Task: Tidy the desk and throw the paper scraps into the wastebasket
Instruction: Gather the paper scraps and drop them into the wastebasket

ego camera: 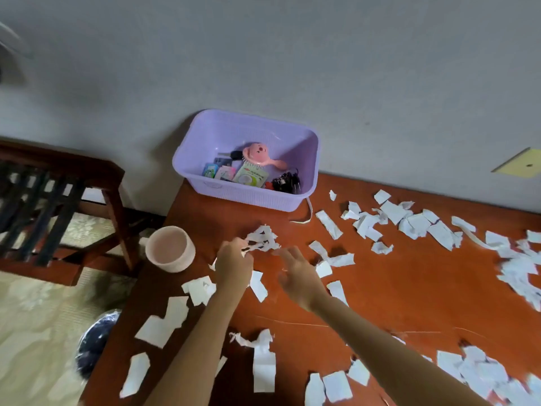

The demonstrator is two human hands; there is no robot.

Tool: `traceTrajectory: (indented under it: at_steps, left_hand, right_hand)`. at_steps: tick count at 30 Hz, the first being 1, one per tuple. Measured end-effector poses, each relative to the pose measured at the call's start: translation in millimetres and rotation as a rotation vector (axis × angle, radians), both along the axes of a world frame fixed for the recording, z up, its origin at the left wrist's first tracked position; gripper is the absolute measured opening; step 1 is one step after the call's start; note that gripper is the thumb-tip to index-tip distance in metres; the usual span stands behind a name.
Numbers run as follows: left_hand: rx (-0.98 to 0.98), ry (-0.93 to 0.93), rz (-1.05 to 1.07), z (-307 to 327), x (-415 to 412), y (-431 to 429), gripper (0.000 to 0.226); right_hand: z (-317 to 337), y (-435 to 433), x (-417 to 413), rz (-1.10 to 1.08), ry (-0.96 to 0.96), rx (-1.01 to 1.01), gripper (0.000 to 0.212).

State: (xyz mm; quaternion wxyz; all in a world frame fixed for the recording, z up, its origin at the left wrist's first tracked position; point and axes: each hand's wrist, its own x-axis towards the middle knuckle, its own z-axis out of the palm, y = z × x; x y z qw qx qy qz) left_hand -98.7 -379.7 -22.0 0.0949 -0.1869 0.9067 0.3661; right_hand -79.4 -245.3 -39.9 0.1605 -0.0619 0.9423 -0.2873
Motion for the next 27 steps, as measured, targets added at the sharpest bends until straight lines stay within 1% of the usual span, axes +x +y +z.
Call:
traceTrajectory:
  at_steps: [2, 5, 7, 9, 11, 14, 16, 18, 19, 21, 22, 24, 27]
  left_hand:
    - [-0.075, -0.033, 0.000, -18, 14, -6, 0.035]
    - [-0.159, -0.015, -0.042, -33, 15, -17, 0.043]
    - [-0.229, -0.031, -0.071, -40, 12, -23, 0.055]
    - [-0.286, -0.084, -0.117, -46, 8, -28, 0.067]
    - [-0.313, -0.133, -0.128, -55, 1, -31, 0.070]
    - [-0.316, -0.144, -0.114, -66, -1, -35, 0.059]
    - [-0.297, -0.119, -0.103, -70, -1, -38, 0.046]
    - [-0.260, -0.092, -0.101, -69, -2, -40, 0.033]
    - [-0.232, -0.074, -0.094, -68, -3, -40, 0.030]
    - [-0.165, -0.037, -0.066, -61, -5, -39, 0.031]
    - [-0.135, -0.021, -0.052, -55, -5, -39, 0.033]
    - [-0.078, 0.005, -0.021, -45, -4, -40, 0.034]
    - [-0.051, 0.015, -0.004, -35, 5, -43, 0.031]
  right_hand:
    - [-10, -11, -1, 0.075, -0.066, 0.073, 0.054]
    - [-18, -22, -24, 0.086, -0.007, 0.180, 0.062]
    - [-20, -31, -40, 0.127, 0.032, 0.248, 0.068]
    - [-20, -40, -54, 0.164, 0.029, 0.319, 0.072]
    - [-24, -47, -66, 0.185, 0.003, 0.385, 0.069]
    - [-33, -51, -70, 0.184, -0.016, 0.419, 0.050]
    - [-39, -50, -67, 0.140, -0.008, 0.384, 0.035]
    - [-42, -44, -64, 0.053, -0.009, 0.315, 0.021]
    - [-41, -40, -65, -0.018, -0.025, 0.259, 0.016]
    - [-34, -30, -65, -0.183, -0.073, 0.109, 0.017]
    - [-30, -25, -64, -0.231, -0.095, 0.037, 0.017]
    - [-21, -19, -57, -0.209, -0.163, -0.054, 0.013]
    - [-18, -23, -35, -0.036, -0.280, -0.055, 0.017]
